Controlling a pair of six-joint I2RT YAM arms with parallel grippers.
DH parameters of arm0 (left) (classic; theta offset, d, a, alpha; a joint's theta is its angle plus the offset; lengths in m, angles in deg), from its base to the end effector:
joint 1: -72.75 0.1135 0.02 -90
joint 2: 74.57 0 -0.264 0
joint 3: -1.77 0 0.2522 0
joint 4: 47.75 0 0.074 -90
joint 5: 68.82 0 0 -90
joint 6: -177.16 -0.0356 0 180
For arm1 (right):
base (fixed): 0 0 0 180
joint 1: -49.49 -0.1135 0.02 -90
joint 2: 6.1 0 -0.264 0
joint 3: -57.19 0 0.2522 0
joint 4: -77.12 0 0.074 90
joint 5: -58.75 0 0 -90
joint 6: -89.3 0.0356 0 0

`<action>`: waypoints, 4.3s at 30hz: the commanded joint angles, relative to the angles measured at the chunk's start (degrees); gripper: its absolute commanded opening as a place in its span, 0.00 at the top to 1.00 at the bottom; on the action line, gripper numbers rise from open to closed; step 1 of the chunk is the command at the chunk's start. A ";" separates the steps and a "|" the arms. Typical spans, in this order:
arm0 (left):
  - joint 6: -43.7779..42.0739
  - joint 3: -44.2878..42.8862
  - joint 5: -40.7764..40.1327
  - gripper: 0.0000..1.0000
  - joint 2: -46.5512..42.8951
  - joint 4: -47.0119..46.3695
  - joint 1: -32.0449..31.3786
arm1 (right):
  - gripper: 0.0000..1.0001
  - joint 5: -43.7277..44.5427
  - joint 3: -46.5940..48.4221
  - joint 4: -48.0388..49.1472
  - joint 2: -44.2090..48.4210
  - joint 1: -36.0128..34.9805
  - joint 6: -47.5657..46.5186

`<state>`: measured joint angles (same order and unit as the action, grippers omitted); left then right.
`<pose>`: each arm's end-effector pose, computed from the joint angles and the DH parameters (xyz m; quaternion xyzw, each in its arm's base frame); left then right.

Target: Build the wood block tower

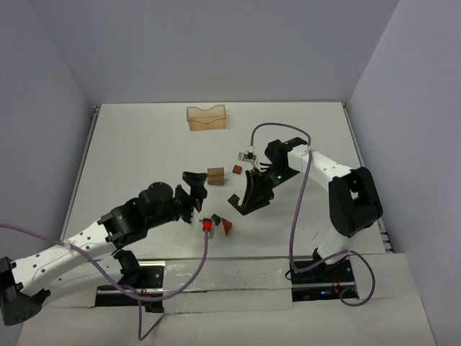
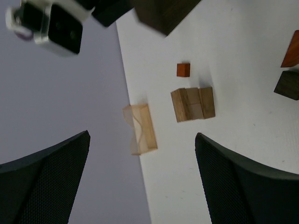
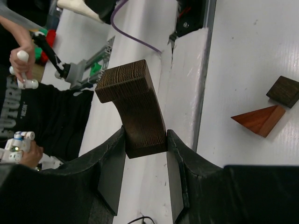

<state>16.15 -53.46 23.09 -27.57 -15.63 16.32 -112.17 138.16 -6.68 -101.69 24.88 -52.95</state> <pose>0.1039 -0.1588 0.2983 0.7554 0.3629 0.0553 0.5427 0.2382 0.1478 0.2338 -0.4343 0.6240 0.6418 0.1004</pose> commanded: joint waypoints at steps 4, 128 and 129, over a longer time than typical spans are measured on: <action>-20.90 8.89 -13.79 0.01 -5.63 -17.87 -18.29 | 1.00 -5.90 2.60 -12.75 -2.52 1.25 -6.05; 38.40 -65.22 25.93 0.91 45.36 38.78 5.87 | 0.00 17.28 15.86 22.40 17.98 24.17 28.52; 38.37 -64.45 26.16 0.92 45.13 38.03 6.68 | 0.00 17.70 15.45 22.73 18.29 24.17 28.55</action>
<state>45.24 -113.99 39.67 15.80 15.52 16.21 -97.83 155.82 9.36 -84.44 49.00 -27.78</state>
